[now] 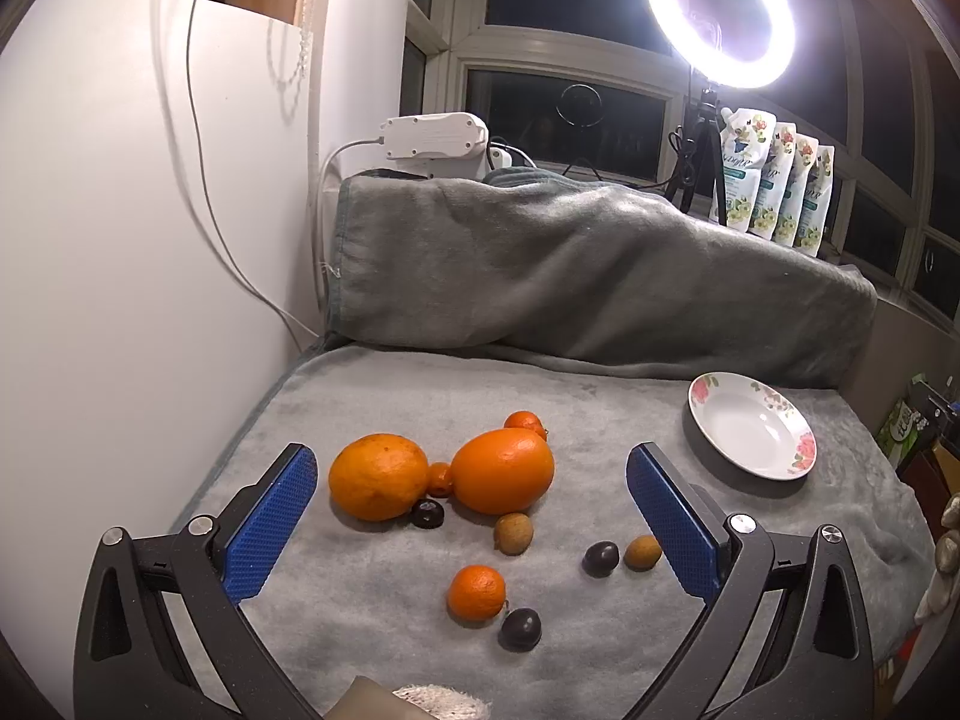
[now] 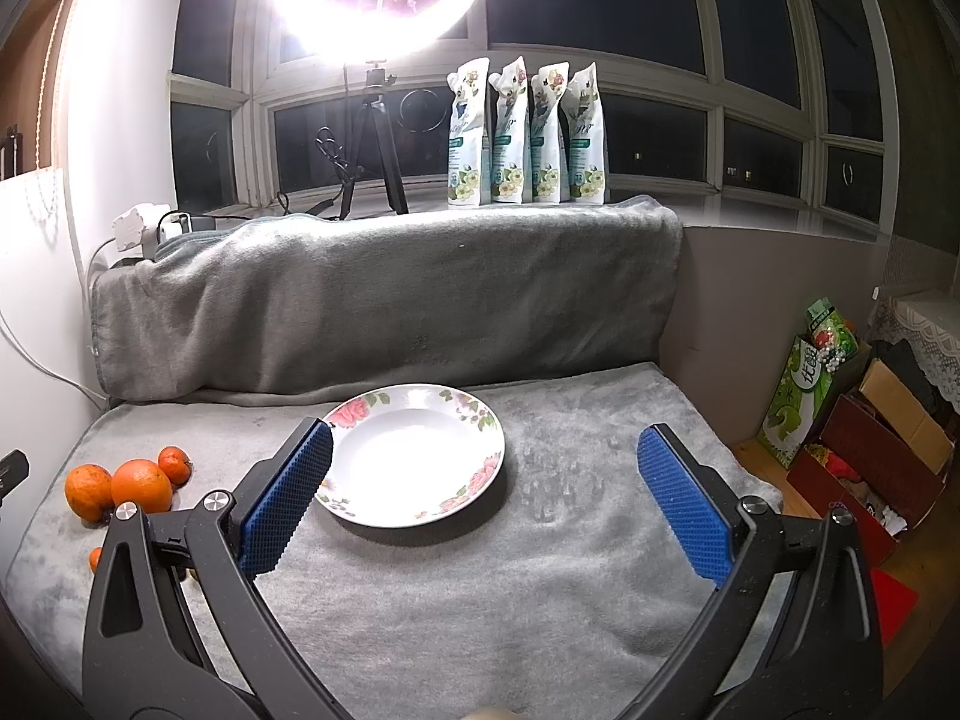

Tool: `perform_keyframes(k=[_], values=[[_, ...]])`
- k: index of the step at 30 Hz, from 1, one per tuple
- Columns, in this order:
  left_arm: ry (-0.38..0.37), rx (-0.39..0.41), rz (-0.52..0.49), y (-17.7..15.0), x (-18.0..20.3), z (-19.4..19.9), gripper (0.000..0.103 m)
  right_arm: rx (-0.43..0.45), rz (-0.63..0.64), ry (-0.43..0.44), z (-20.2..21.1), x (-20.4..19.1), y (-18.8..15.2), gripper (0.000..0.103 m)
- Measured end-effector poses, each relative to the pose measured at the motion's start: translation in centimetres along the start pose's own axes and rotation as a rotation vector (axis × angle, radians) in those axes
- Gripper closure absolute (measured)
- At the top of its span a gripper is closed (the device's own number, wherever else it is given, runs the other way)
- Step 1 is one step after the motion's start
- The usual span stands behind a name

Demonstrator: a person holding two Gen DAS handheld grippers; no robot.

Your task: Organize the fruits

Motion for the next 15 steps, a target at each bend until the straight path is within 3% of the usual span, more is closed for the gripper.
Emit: perform_keyframes(k=[15], values=[[-0.003,-0.026,0.012,-0.4,-0.4,-0.7,0.001,-0.024,0.023,0.024,-0.5,-1.2,-0.4,0.000]])
Point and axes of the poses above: each gripper's, at about its wrist camera, not at the fingertips, and z roughly against the way its jaws point, x to its right, y to its top, the point moved 9 cm from there along -z, roughly the way its jaws point, and after that the axes turned 8 degrees about -x, right-handed, at the moved point
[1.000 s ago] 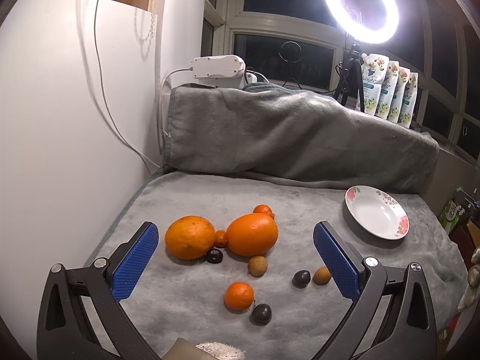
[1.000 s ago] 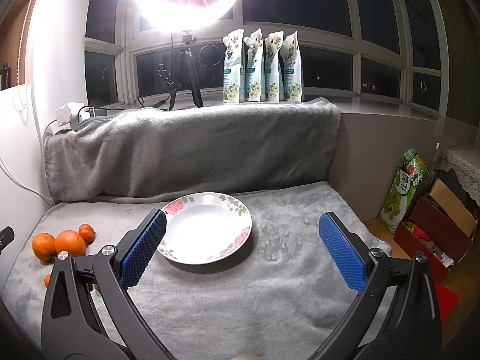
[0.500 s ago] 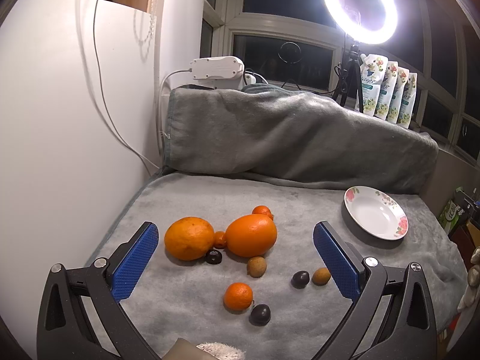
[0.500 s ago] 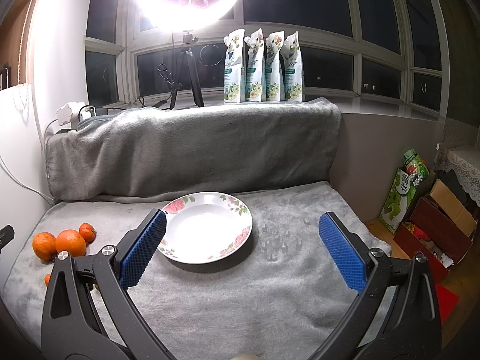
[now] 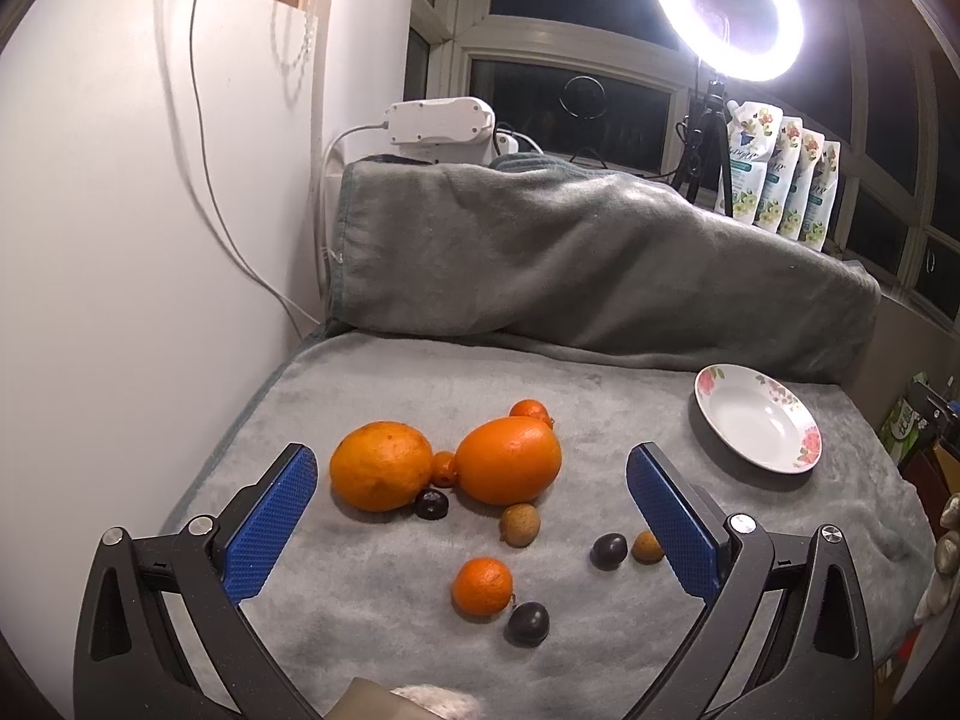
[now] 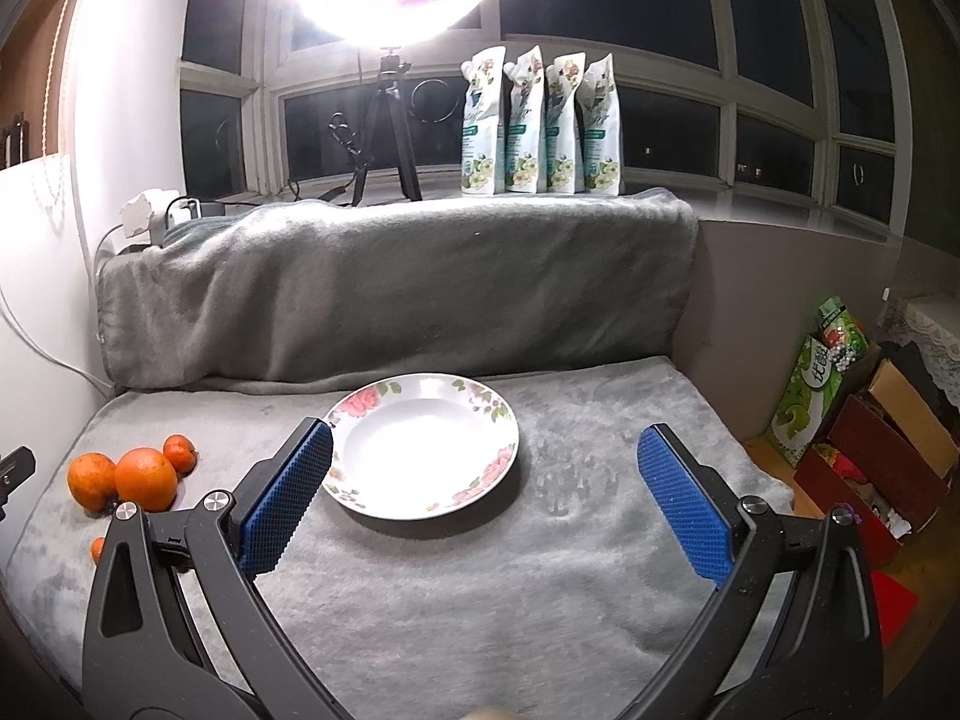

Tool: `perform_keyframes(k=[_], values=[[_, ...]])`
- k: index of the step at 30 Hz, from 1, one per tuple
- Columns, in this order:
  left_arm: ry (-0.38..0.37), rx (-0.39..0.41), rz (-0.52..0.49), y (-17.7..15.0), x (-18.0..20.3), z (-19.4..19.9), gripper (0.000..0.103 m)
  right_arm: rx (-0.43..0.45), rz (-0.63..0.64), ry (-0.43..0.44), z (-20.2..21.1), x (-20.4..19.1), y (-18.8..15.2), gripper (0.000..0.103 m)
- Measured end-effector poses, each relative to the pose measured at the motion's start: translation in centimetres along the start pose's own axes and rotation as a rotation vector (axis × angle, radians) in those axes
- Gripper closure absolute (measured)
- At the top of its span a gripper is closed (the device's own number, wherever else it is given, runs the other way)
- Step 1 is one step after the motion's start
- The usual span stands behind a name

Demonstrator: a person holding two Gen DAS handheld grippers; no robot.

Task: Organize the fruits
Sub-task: 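Move the left tool toward the large orange while the right tool approaches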

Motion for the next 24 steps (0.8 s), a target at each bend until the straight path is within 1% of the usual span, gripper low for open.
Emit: perform_keyframes(k=[5,9,12,17,24], values=[[0.003,-0.019,0.018,-0.7,-1.0,-0.6,0.001,-0.005,0.026,0.022,-0.3,-0.9,0.1,0.000],[-0.018,-0.044,0.038,-1.3,-1.8,-1.1,0.001,-0.014,0.044,0.053,-0.7,-1.7,0.2,0.000],[-0.020,-0.057,0.055,-1.8,-2.6,-1.5,0.001,-0.022,0.062,0.077,-1.1,-2.5,0.2,0.000],[-0.031,-0.086,0.082,-2.7,-3.5,-2.3,0.001,-0.048,0.098,0.141,-1.9,-4.3,0.1,0.000],[-0.053,-0.116,0.095,-3.6,-4.0,-3.2,0.006,-0.113,0.129,0.244,-3.9,-7.5,-0.3,0.000]])
Point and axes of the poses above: each gripper's, at about its wrist camera, not at the fingertips, and z roughly against the way its jaws point, x to its right, y to its top, the point moved 9 cm from there along -z, roughly the way its jaws point, and after that the axes turned 8 degrees about -x, right-handed, at the moved point
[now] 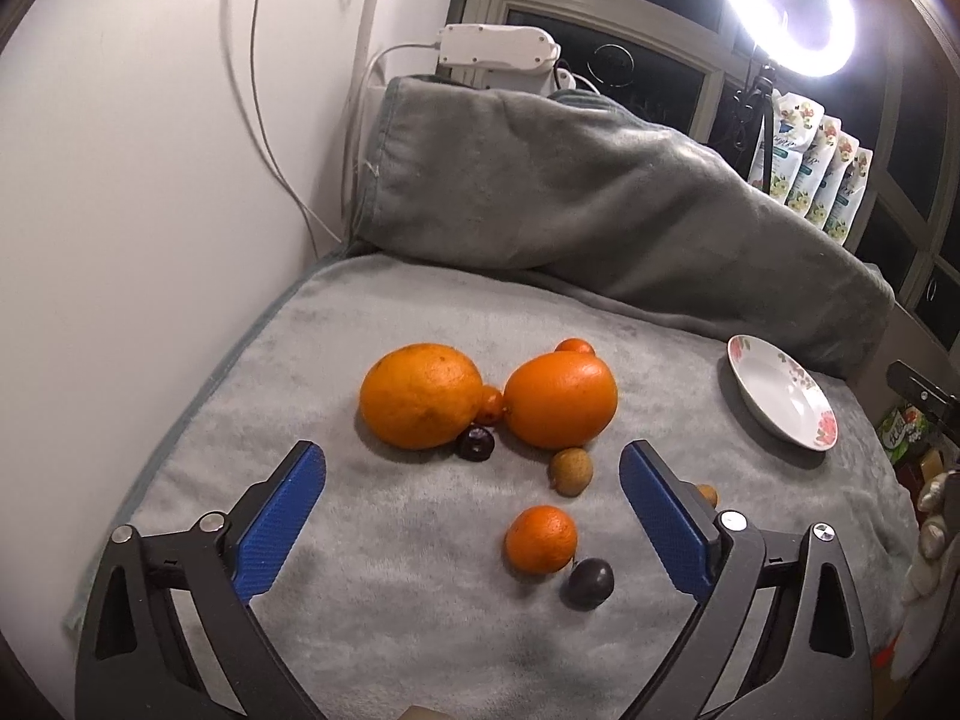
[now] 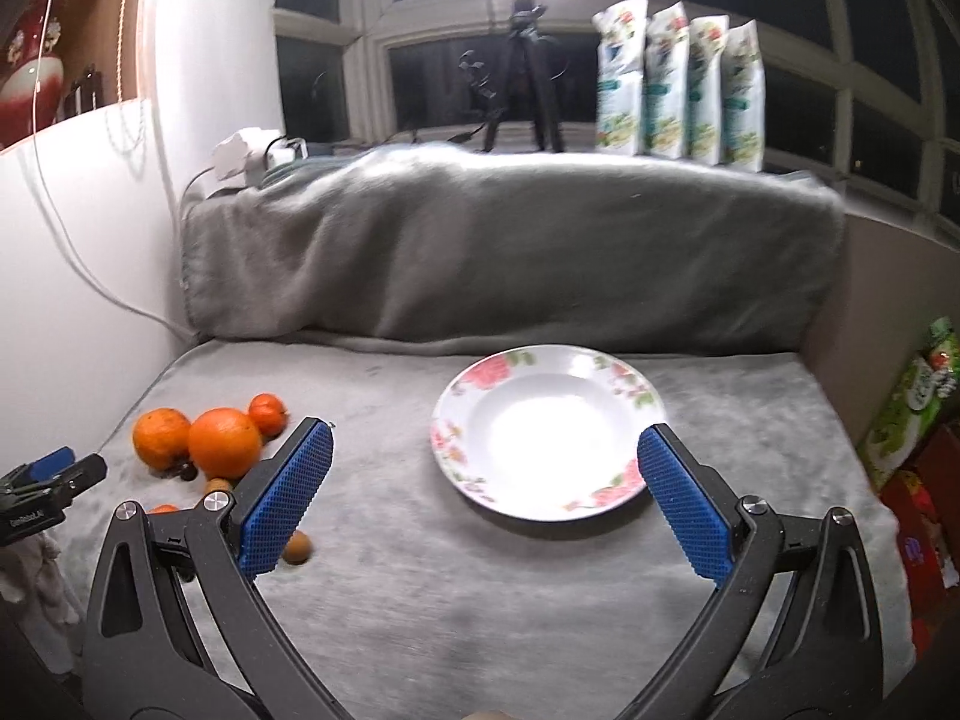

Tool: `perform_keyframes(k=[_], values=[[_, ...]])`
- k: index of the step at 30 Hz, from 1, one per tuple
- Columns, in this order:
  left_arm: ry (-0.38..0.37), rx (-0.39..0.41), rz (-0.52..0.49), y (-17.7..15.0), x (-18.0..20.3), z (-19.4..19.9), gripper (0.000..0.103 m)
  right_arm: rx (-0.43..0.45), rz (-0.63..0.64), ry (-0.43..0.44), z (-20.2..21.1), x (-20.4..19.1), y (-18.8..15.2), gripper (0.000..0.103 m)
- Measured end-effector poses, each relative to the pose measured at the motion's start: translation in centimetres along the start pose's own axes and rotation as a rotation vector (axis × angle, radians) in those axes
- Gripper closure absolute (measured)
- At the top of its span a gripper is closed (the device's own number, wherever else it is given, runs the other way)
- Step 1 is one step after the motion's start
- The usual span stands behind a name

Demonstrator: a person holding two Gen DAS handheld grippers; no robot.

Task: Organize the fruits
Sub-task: 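Move the left tool toward the large orange while the right tool approaches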

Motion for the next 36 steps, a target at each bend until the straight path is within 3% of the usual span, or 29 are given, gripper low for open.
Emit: perform_keyframes(k=[12,23,36], values=[[-0.046,-0.029,0.004,-0.4,-0.3,-1.2,0.024,-0.124,0.022,0.172,-4.4,-4.0,0.2,0.000],[-0.078,-0.044,0.026,-0.3,-0.9,-1.9,0.030,-0.260,-0.004,0.344,-8.4,-7.8,0.6,0.000],[-0.130,-0.080,0.090,-0.2,-2.4,-3.7,0.035,-0.352,0.043,0.465,-10.9,-13.5,1.8,0.004]])
Point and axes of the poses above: each gripper's, at about its wrist camera, not at the fingertips, and z roughly against the way its jaws point, x to its right, y to its top, the point moved 9 cm from there along -z, roughly the way its jaws point, and after that the axes turned 8 degrees about -x, right-handed, at the moved point
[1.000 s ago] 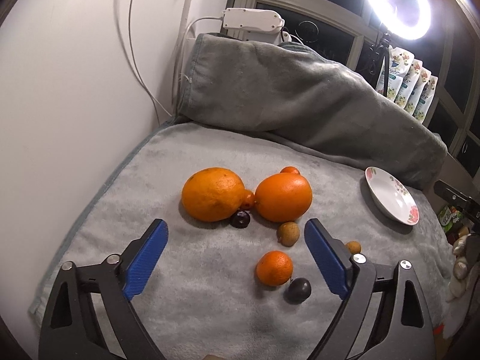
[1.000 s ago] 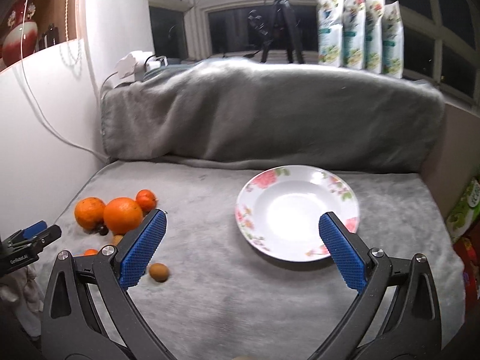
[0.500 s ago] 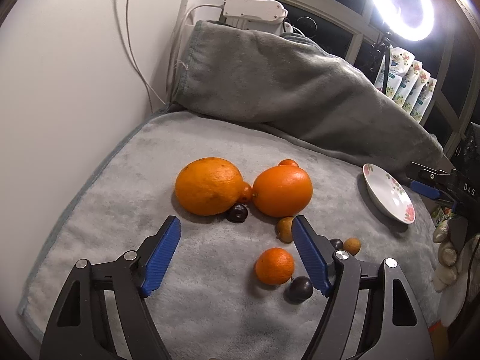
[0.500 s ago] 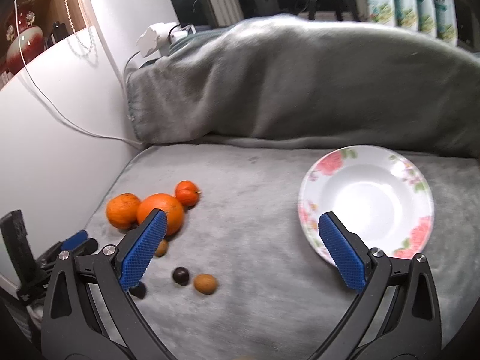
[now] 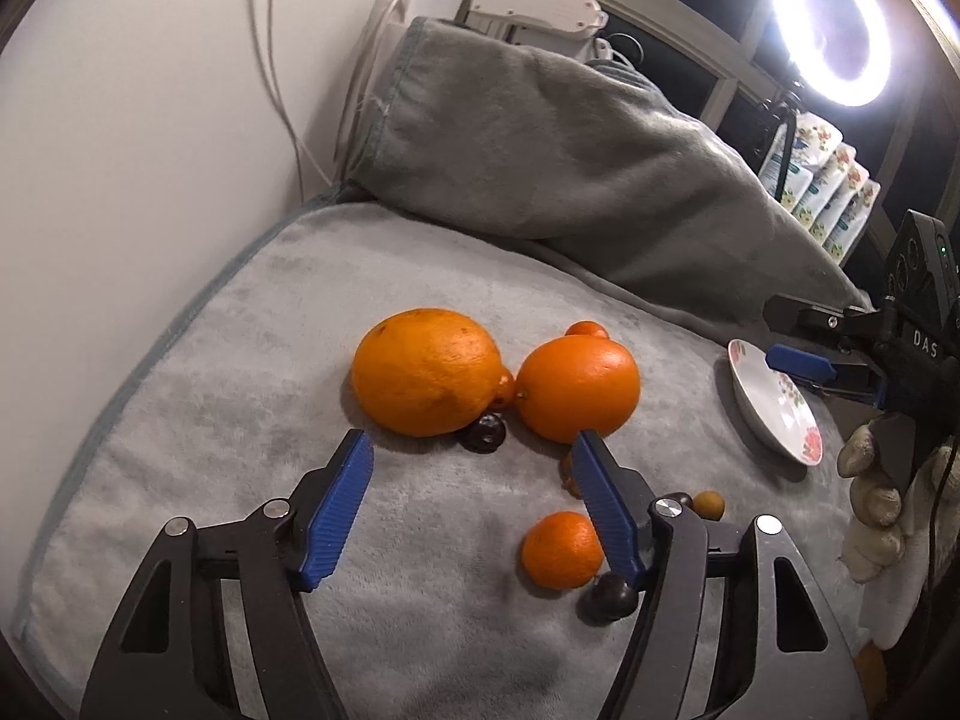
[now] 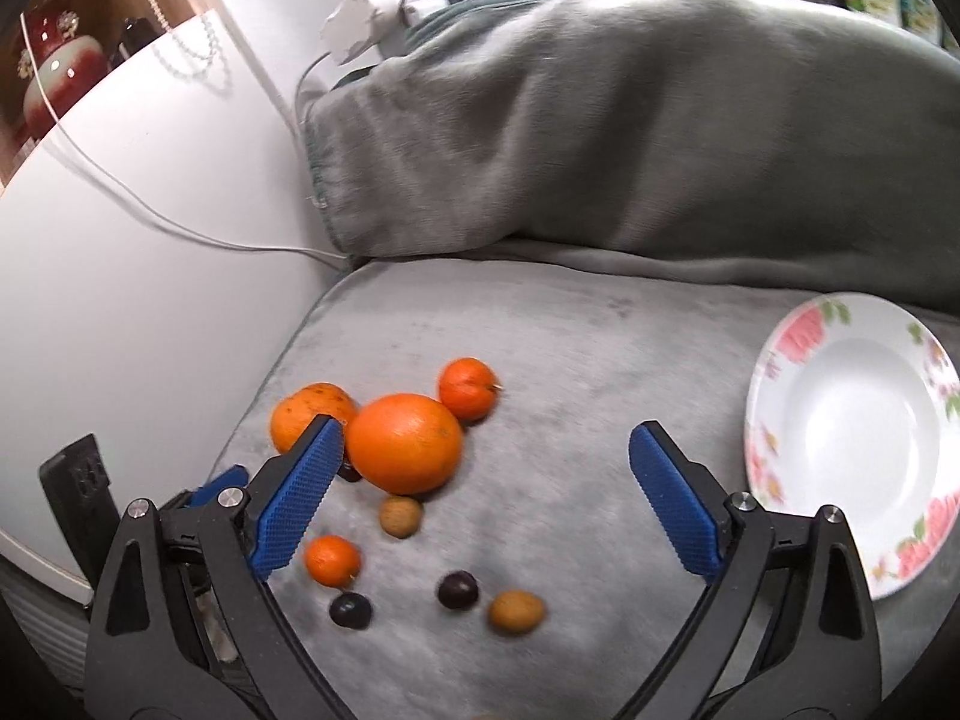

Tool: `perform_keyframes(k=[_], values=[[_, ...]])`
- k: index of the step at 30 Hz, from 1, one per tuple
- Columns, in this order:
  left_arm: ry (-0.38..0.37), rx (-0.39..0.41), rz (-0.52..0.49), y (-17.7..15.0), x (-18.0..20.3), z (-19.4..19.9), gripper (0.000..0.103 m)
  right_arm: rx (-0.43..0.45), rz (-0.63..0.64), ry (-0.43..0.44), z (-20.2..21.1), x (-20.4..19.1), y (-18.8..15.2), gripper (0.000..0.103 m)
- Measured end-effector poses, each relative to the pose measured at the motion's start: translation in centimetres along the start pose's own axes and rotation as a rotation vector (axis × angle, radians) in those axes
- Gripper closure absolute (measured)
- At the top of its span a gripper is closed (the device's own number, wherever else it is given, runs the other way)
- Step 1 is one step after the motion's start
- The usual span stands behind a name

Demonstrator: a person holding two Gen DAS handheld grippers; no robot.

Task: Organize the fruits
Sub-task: 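Move the left tool toward the large orange while the right tool approaches, then close the left tool on the large orange and lift it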

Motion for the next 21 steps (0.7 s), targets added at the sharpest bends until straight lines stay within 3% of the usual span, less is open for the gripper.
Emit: perform_keyframes(k=[7,18,21], values=[[-0.021,-0.020,0.036,0.0,-0.9,-1.1,0.037,-0.084,0.046,0.094,-2.8,-3.1,1.5,0.009],[-0.049,-0.044,0.089,0.6,-2.4,-2.2,0.042,-0.250,0.177,0.185,-9.2,-9.0,1.8,0.019],[-0.059,-0.050,0.099,0.6,-2.4,-2.7,0.043,-0.312,0.236,0.175,-10.7,-10.1,1.3,0.020]])
Point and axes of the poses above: each gripper's, at about its wrist camera, not at the fingertips, and z roughly against the way its jaws point, x to its right, y to its top, the point moved 9 cm from there along -z, roughly the way its jaws point, and after that the axes turned 8 degrees about -x, right-handed, at the moved point
